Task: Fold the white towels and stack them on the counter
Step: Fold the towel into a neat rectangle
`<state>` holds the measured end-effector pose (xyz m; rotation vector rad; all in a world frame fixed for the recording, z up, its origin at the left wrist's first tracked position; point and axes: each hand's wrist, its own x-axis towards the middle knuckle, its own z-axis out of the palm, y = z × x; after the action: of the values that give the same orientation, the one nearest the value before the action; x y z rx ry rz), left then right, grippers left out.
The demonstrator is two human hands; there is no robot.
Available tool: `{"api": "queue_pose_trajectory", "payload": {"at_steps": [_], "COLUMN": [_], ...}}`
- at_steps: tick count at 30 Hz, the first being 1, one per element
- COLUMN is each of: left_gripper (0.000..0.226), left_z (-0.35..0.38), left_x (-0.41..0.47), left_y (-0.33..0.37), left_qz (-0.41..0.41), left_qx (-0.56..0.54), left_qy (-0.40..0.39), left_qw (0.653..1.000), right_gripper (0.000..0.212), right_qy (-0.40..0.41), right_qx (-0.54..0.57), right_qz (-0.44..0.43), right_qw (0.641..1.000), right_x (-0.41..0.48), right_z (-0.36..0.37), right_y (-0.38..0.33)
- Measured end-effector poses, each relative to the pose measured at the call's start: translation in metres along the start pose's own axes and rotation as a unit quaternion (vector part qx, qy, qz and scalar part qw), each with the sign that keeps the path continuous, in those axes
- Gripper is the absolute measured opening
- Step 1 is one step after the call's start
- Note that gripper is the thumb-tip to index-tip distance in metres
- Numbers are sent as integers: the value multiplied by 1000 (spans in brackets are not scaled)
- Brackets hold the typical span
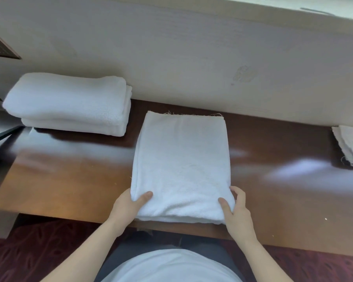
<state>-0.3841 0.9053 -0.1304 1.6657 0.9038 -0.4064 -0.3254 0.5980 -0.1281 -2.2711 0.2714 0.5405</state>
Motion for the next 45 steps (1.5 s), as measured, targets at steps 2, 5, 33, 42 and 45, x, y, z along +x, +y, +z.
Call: {"api": "queue_pose_trajectory", "payload": {"at_steps": [2,5,33,42,45], "left_gripper": [39,49,45,35,31], "left_z": [-4,-9,5,3,6], "left_x": [2,3,101,110,118], "left_y": [-4,-11,86,95,112], "left_qz": [-5,7,89,63,76], "left_qx": [7,101,-9,43,36], "left_qy": [-9,26,72,100,95], "left_qw": [1000,995,993,992,992], "right_gripper": [39,38,28,14,24], "right_qy": [-8,-7,121,94,119], "right_qx": [-8,-46,-41,36,15], "right_qz": [-11,-11,-63,11,-9], "right_qw": [1000,999,990,995,993], "right_x": [-4,-11,121,137,159], "right_z": [2,12,-5,-16,-20], "right_y": [4,8,-44,-60,-79]}}
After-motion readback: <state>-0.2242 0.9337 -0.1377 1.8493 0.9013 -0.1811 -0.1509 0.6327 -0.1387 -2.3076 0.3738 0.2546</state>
